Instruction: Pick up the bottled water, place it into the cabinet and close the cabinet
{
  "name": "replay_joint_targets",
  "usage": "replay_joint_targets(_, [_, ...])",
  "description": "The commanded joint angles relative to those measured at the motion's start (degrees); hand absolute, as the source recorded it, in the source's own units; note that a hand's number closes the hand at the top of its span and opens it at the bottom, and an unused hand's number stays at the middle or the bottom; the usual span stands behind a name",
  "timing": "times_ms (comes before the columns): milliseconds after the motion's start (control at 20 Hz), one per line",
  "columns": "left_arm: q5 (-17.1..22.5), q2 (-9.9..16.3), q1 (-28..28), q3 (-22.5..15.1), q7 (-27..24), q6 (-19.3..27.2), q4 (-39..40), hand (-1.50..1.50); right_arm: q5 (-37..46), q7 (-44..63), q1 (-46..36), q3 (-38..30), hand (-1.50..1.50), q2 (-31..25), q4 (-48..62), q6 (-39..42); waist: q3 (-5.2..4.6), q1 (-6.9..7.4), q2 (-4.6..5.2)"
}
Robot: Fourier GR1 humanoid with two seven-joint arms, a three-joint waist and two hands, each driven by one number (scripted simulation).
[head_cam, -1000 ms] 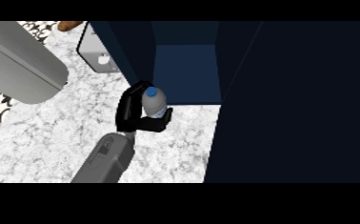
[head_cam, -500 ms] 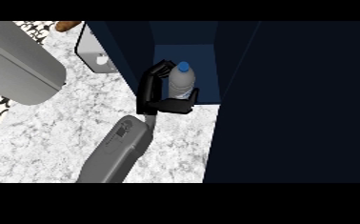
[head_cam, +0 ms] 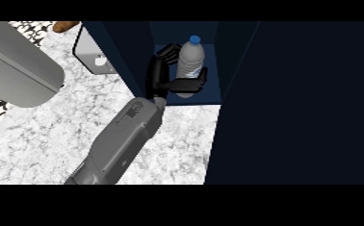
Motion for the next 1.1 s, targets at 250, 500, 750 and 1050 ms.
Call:
replay_joint_targets(250, [4.45, -0.02, -8.91, 2.62, -5.80, 3.41, 16.66, 1.50, -2.88, 0.43, 1.44, -3.71, -1.50, -1.67, -5.81, 1.33, 0.01, -0.93, 0.47])
replay_joint_targets(500, [4.20, -0.02, -9.87, 3.82, -10.84, 5.05, 24.12, 1.50, -1.90, -4.11, 5.06, -0.80, -1.50, -2.15, -4.95, 2.20, -0.02, -1.95, 0.66])
replay_joint_targets(750, [2.94, 0.48, -15.46, 6.82, -10.80, 5.18, 30.53, 1.50, -0.50, -5.37, 8.62, 0.12, -1.50, -3.26, -6.64, 2.05, -0.01, -1.62, 0.50])
replay_joint_targets(1050, [1.93, -0.02, -20.60, 5.68, -11.43, 8.75, 35.85, 1.50, -3.69, -5.83, 4.58, -2.82, -1.50, -2.64, -3.10, 3.82, -0.03, -2.71, 1.13])
